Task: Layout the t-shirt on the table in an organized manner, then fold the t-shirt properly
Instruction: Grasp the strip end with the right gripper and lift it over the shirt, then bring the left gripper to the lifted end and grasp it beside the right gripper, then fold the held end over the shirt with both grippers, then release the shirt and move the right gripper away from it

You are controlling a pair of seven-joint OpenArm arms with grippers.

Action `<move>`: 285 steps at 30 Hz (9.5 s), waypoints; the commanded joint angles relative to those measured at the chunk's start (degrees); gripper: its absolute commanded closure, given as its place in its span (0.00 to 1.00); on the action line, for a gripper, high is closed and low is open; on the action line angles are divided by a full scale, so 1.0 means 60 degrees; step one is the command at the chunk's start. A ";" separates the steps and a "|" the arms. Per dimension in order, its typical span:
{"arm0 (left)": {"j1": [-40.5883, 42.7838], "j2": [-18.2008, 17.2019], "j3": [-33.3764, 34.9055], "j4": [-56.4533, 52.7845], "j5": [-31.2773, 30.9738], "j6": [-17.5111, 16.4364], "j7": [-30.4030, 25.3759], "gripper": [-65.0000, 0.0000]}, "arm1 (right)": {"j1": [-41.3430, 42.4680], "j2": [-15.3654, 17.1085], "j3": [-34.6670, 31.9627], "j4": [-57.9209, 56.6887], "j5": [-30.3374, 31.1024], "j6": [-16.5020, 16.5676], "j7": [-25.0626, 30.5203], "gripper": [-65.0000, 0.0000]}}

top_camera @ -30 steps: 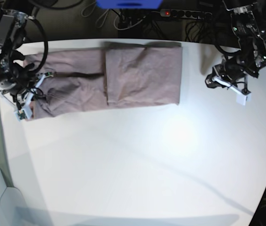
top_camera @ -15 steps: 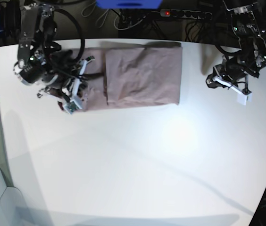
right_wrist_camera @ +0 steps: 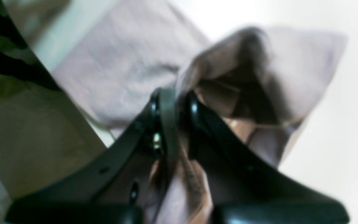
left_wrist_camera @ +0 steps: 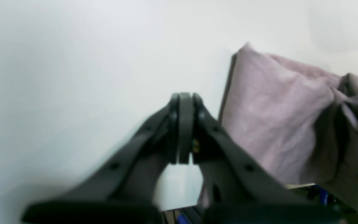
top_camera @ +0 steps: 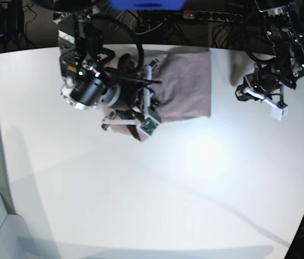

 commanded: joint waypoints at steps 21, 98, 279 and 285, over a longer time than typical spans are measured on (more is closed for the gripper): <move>0.0174 -0.0025 -0.0030 0.0125 -0.0147 -0.0027 -0.0047 1.00 | 0.0979 -0.0906 -0.1824 -0.2343 0.0134 0.0034 0.1756 1.00; -0.0325 0.1499 -0.0616 -0.0901 0.2227 -0.0012 0.0393 1.00 | 0.1799 -0.0963 -0.3172 -0.3750 0.0178 0.0034 0.2620 1.00; 0.1038 0.1631 -0.0675 0.0359 0.0131 -0.2576 0.0495 0.43 | 0.2708 0.1541 -0.0563 -0.3559 0.1599 0.0034 0.3617 0.96; 0.0979 0.1587 -0.0660 -0.0329 0.0131 -0.2620 0.0114 0.44 | 0.2693 0.1541 -0.0563 -0.3603 0.1599 0.0034 0.3617 0.96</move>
